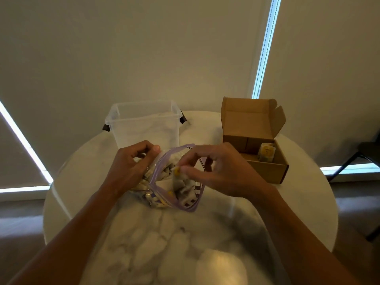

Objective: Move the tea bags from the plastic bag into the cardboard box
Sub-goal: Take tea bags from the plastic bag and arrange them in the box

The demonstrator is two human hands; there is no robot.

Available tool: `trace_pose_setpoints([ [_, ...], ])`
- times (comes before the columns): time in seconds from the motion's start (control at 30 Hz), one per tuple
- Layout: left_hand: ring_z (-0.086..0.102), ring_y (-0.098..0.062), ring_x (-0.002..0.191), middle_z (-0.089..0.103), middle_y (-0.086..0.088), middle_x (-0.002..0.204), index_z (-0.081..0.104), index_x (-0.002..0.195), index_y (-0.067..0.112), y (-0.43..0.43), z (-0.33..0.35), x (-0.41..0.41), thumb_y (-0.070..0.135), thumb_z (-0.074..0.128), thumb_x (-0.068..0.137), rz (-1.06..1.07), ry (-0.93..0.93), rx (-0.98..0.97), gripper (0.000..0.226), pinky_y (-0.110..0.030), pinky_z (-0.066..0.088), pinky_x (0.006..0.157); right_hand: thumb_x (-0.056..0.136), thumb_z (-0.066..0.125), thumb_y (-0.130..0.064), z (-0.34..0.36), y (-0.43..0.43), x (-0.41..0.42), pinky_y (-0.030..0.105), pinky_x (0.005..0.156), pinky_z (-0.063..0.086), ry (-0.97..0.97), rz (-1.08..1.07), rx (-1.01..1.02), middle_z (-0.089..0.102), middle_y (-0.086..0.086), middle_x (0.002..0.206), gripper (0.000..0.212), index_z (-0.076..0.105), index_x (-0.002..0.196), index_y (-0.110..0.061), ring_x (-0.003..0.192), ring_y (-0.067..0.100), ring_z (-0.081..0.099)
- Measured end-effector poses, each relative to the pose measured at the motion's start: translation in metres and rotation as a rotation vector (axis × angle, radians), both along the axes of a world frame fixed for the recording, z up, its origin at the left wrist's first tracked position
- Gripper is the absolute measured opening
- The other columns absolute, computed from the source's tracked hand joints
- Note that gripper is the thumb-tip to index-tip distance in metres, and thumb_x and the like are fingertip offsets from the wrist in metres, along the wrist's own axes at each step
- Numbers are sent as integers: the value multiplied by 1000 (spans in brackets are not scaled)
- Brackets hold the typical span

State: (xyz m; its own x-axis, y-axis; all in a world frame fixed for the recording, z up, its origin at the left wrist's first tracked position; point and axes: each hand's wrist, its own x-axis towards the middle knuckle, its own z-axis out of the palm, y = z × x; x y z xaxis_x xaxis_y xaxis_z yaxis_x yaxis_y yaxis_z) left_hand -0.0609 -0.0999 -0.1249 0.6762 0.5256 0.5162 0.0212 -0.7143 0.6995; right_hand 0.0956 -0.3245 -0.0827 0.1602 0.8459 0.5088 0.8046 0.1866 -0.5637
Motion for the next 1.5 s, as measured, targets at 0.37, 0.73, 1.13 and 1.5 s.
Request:
trace_pose_setpoints([
  [0.37, 63, -1, 75, 74, 12, 80, 76, 87, 16, -1, -3, 1, 24, 68, 109, 19, -10, 17, 25, -7, 45, 71, 101, 71, -32, 2, -46, 76, 14, 72, 50, 269, -575, 445, 74, -11, 103, 12, 75, 112, -27, 93, 7, 68],
  [0.73, 67, -1, 79, 75, 10, 83, 77, 91, 18, 4, -7, 1, 33, 71, 108, 28, -1, 52, 23, -19, 48, 71, 94, 79, -41, -17, -79, 128, 10, 83, 47, 187, -779, 234, 78, -18, 104, 18, 83, 110, -38, 104, 3, 68],
  [1.13, 69, -8, 82, 77, 7, 83, 78, 93, 16, 5, -7, 3, 34, 67, 106, 27, 8, 29, 25, -27, 50, 75, 90, 81, -40, -25, -88, 150, 38, 89, 52, 149, -939, -103, 65, -7, 110, 5, 82, 89, -45, 118, 24, 56],
  [1.5, 69, -6, 81, 76, 10, 83, 78, 94, 13, 5, -8, 1, 26, 68, 107, 26, 13, 35, 21, -22, 50, 70, 95, 78, -30, -21, -82, 141, 11, 63, 33, 124, -956, -93, 59, -5, 104, 14, 82, 108, -34, 89, 8, 56],
])
